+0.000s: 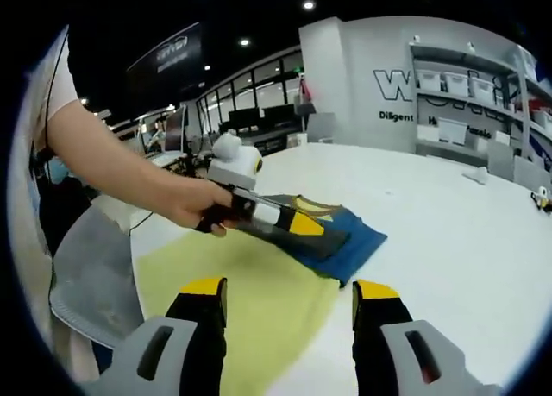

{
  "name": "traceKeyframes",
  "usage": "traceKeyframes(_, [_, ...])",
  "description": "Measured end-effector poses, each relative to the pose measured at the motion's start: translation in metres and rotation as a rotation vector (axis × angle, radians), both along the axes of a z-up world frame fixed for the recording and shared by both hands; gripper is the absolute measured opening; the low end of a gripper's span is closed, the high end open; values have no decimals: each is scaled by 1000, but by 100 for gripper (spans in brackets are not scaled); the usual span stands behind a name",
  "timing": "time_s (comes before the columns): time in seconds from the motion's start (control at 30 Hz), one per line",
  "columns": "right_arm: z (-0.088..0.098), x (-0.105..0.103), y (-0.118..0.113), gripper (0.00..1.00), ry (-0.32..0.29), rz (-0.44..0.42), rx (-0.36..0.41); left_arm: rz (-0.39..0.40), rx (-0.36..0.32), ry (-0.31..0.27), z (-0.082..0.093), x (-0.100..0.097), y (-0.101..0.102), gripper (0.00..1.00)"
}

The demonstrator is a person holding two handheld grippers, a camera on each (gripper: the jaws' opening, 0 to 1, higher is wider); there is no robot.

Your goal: Fold the garment on the visible template until the final outline fits inside the template.

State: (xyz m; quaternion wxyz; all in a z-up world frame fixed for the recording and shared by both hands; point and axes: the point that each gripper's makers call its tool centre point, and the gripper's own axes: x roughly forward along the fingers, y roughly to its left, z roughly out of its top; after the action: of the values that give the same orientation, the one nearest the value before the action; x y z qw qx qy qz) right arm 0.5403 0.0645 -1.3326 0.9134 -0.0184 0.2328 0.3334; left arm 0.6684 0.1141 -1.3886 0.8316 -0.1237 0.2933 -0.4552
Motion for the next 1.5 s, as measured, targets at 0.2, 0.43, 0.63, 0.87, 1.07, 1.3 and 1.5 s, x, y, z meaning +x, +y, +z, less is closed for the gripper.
traceKeyframes(0.2, [-1, 7, 19, 56, -4, 39, 13, -67, -5, -38, 14, -27, 21, 28])
traceKeyframes(0.43, [-7, 11, 34, 56, -10, 96, 7, -156, 56, -103, 26, -64, 70, 28])
traceKeyframes(0.63, [-14, 8, 46, 56, -14, 152, 7, -206, 161, -152, 23, -95, 125, 29])
traceKeyframes(0.87, [-19, -2, 55, 56, -9, 225, 11, -240, 234, -149, 16, -137, 170, 31])
traceKeyframes(1.07, [-22, -22, 59, 54, -2, 318, -6, -381, 372, -151, -5, -181, 198, 32])
traceKeyframes(1.3, [-35, -56, 55, 48, 10, 443, -52, -487, 476, -165, -17, -212, 223, 31])
traceKeyframes(1.5, [-54, -90, 50, 40, 28, 533, -117, -581, 562, -164, -37, -237, 239, 29])
